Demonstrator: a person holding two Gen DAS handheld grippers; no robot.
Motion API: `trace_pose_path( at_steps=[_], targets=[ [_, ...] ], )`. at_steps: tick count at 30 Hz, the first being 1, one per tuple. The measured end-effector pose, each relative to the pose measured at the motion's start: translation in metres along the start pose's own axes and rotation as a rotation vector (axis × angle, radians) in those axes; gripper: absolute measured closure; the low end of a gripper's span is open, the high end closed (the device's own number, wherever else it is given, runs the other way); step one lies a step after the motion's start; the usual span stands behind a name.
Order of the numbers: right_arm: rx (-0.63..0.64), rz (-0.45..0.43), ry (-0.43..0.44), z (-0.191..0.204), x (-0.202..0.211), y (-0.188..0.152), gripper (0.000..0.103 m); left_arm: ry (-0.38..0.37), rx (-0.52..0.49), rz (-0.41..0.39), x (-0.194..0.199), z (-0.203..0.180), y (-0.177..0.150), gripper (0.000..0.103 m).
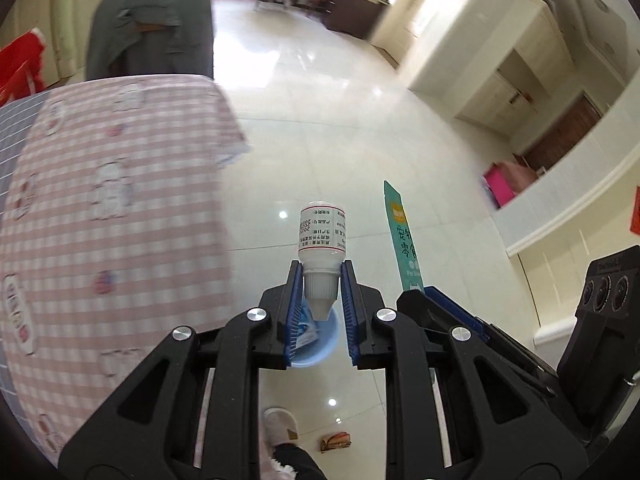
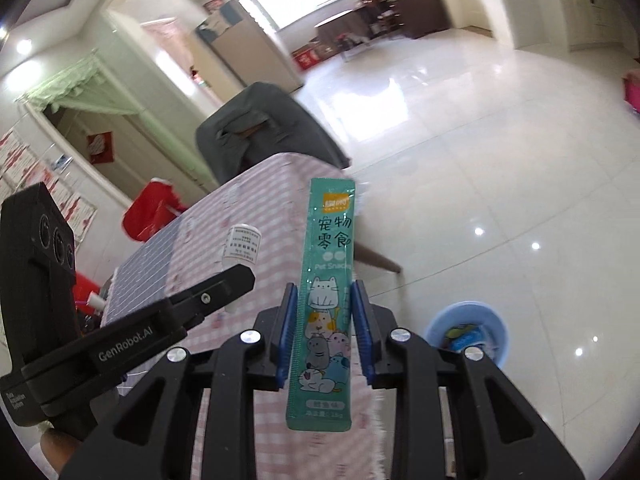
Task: Collect trash
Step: 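Carry the dropper bottle and teal snack stick over the blue bucket, then open both tools to drop the items into the bucket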
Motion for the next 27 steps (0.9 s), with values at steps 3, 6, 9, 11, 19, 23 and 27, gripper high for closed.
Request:
trace_pose_path(
  at_steps=[3,6,9,11,19,23,27],
  targets=[
    [-0.018,0.004,-0.022,-0.026,0.008,0.002,0.074,-0.008,-0.013,0.021,-0.015,-0.021,-0.002,0.084],
    [-0.040,0.032,-0.037,-0.044,0.005,0.002,0.067,-0.008,-0.020,0.040,-0.028,-0.034,-0.003,0.084],
    [-0.048,0.039,-0.064,-0.059,0.004,0.001,0.050,0.001,-0.027,0.055,-0.039,-0.045,-0.005,0.084],
    [-0.063,0.042,-0.067,-0.070,0.005,0.000,0.049,-0.001,-0.029,0.065,-0.045,-0.051,-0.006,0.084],
    [-0.054,0.003,-0.137,-0.095,0.025,0.010,0.046,0.017,-0.064,0.068,-0.059,-0.074,-0.006,0.083],
    [-0.039,-0.015,-0.166,-0.100,0.032,0.017,0.044,0.030,-0.079,0.060,-0.060,-0.080,-0.005,0.083],
    [-0.030,-0.026,-0.190,-0.103,0.037,0.018,0.042,0.043,-0.084,0.055,-0.060,-0.084,-0.004,0.083]
  ],
)
Point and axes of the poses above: each gripper's, at about its wrist camera, not at the fingertips, and x roughly against the way its jaws point, z to its left, y to its top, the point moved 8 cm from there along -x, roughly the way its jaws point, and after that the axes turned 7 degrees about x, right-handed, at the moved point
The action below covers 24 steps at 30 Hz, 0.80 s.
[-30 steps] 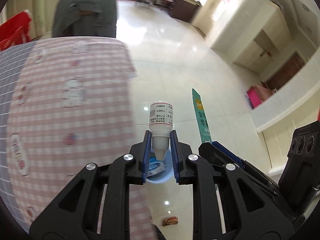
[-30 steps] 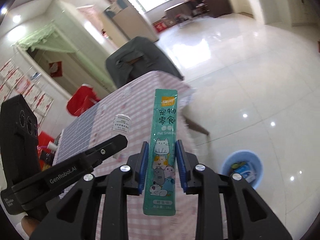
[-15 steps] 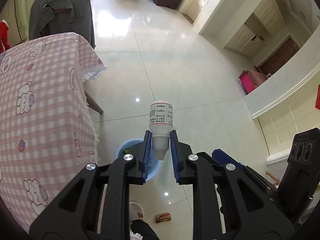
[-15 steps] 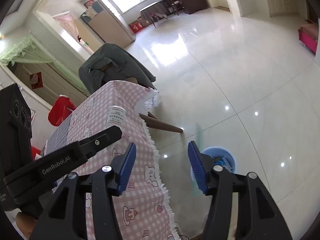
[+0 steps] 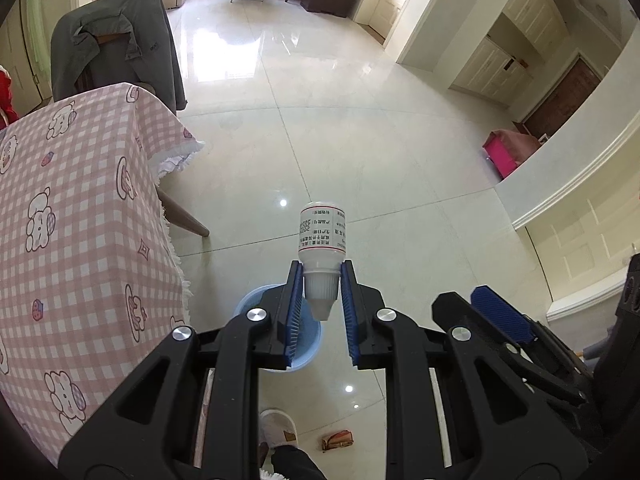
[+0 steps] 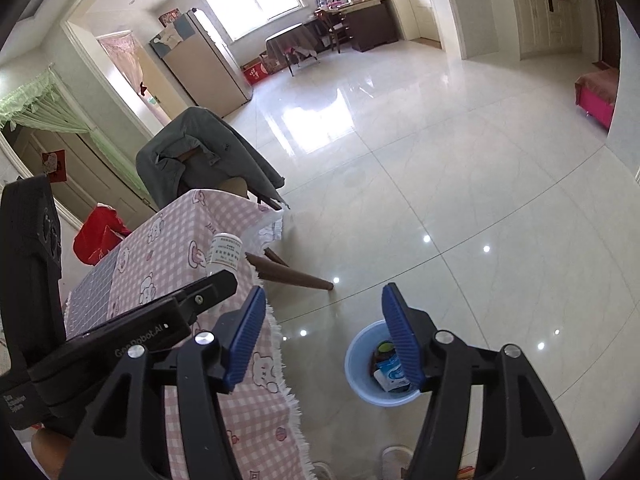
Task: Collect trash
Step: 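Open both tools to drop the items into the bucket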
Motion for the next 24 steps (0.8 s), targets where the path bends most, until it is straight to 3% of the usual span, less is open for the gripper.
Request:
trace_pose_path(
  at_steps=[10,11,12,13,24],
  targets=[
    [0.009,-0.030,-0.045,-0.006,0.017,0.008,0.040,0.012,-0.019,0.013,-0.005,-0.010,0.004,0.081],
    [0.007,-0.031,-0.047,-0.007,0.019,0.008,0.039,0.013,-0.018,0.013,-0.004,-0.010,0.004,0.077],
    [0.005,-0.034,-0.050,-0.008,0.020,0.009,0.039,0.019,-0.014,0.009,-0.003,-0.008,0.006,0.057],
    [0.000,-0.037,-0.054,-0.010,0.023,0.010,0.039,0.032,-0.003,-0.008,0.000,-0.006,0.008,0.044],
    [0.021,-0.075,0.017,0.019,0.056,0.024,0.039,0.104,-0.044,-0.106,0.060,-0.004,0.021,0.043]
  ],
)
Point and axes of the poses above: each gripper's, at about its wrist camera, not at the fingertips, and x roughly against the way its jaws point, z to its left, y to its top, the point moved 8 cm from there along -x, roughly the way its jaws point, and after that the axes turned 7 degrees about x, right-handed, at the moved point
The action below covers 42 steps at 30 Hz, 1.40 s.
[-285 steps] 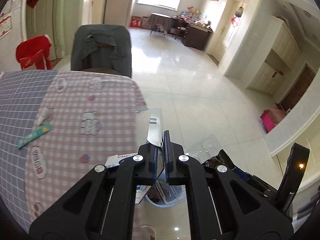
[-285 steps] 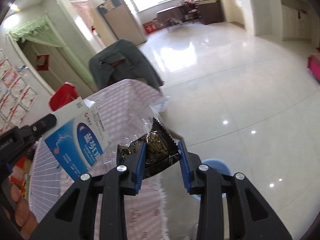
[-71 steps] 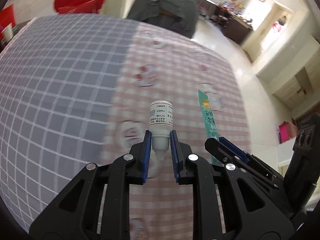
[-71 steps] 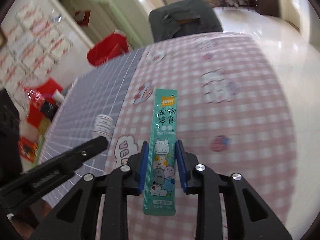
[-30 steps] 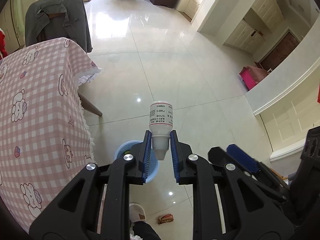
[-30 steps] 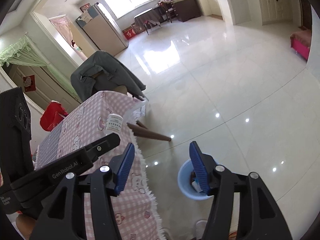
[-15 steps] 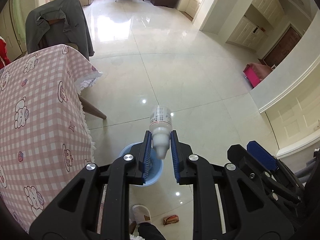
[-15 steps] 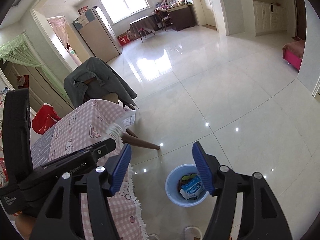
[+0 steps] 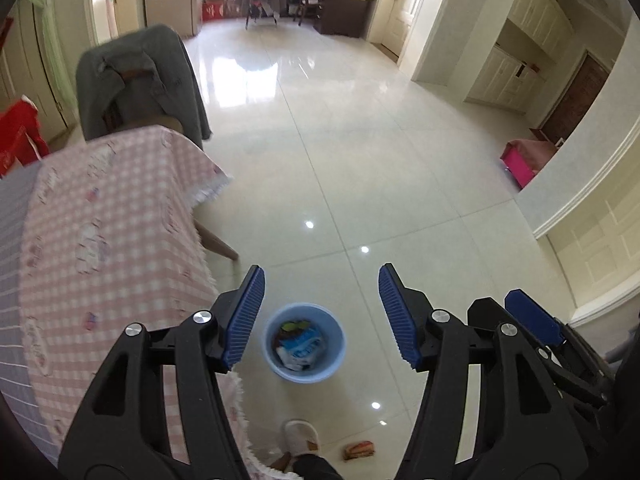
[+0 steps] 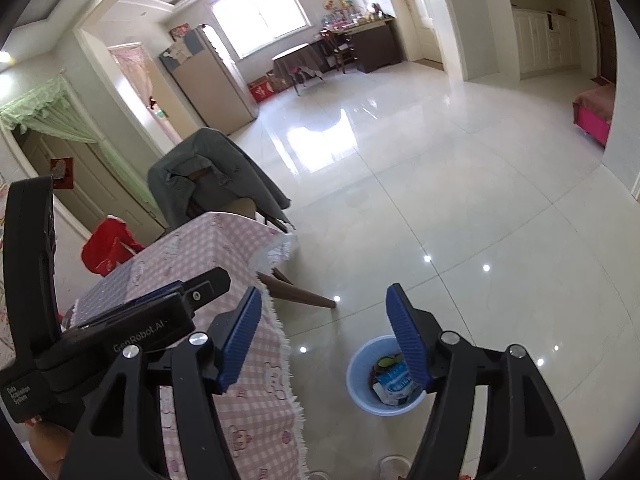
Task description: Collect trash
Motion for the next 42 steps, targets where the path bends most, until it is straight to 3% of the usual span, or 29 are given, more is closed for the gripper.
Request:
trace_pose_path(
  at_steps=[10,25,31,42],
  targets=[
    [0.072,-0.087,0.038,0.067,0.055,0.019,0.037,0.065,-0.002,-0.104,0.095,0.039,0.014,0.033],
    [0.175,-0.157,0.078,0.201,0.123,-0.010,0.035,0.109,0.009,-0.190,0.214,0.120,-0.004,0.026],
    [0.203,-0.177,0.034,0.226,0.138,-0.023,0.034,0.118,-0.007,-0.220,0.244,0.132,-0.012,0.023],
    [0.218,-0.238,-0.075,0.232,0.163,-0.036,0.030,0.125,-0.045,-0.248,0.269,0.141,-0.026,0.020]
  ],
)
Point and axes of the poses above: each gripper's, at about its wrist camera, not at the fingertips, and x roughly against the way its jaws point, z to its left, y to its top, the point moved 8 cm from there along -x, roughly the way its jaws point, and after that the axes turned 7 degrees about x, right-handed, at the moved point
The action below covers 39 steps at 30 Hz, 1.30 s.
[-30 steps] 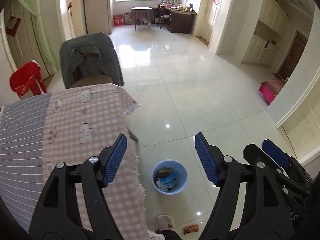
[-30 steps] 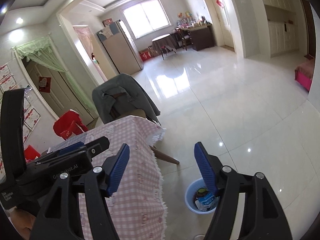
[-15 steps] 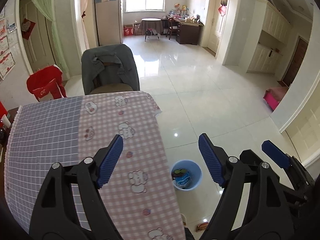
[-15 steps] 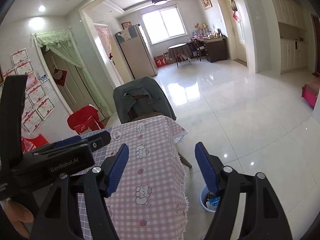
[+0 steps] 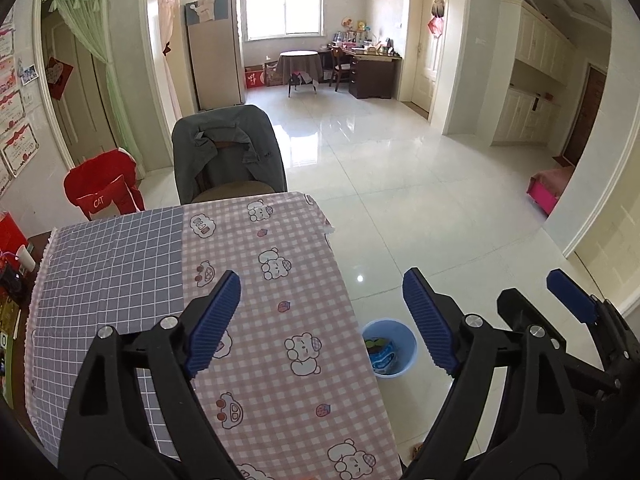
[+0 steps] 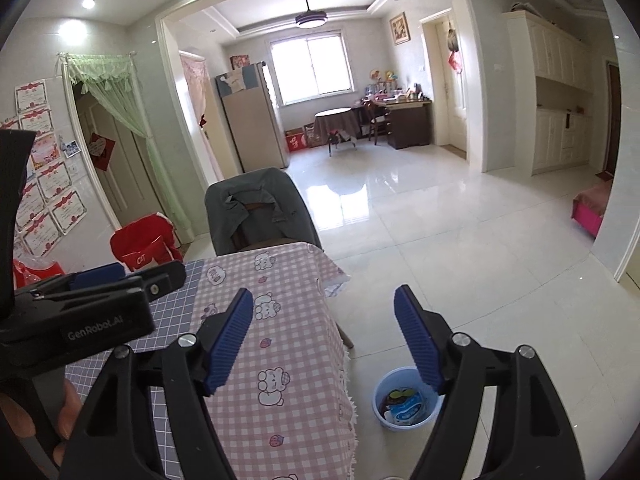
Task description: Collect trash
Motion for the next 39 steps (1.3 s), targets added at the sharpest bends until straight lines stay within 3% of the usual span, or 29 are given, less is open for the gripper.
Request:
trace_pose_path(
  at_steps=[14,39],
  targets=[
    [0.005,-0.008,-0.009,0.0023,0.0030,-0.0002,0.027,0.006,-0.003,-0.030,0.0114,0.0035,0.0029,0.018],
    [0.005,0.002,0.021,0.0059,-0.0031,-0.0011,0.026,0.039,0.017,-0.017,0.0040,0.0081,0.0038,0.016]
  ],
)
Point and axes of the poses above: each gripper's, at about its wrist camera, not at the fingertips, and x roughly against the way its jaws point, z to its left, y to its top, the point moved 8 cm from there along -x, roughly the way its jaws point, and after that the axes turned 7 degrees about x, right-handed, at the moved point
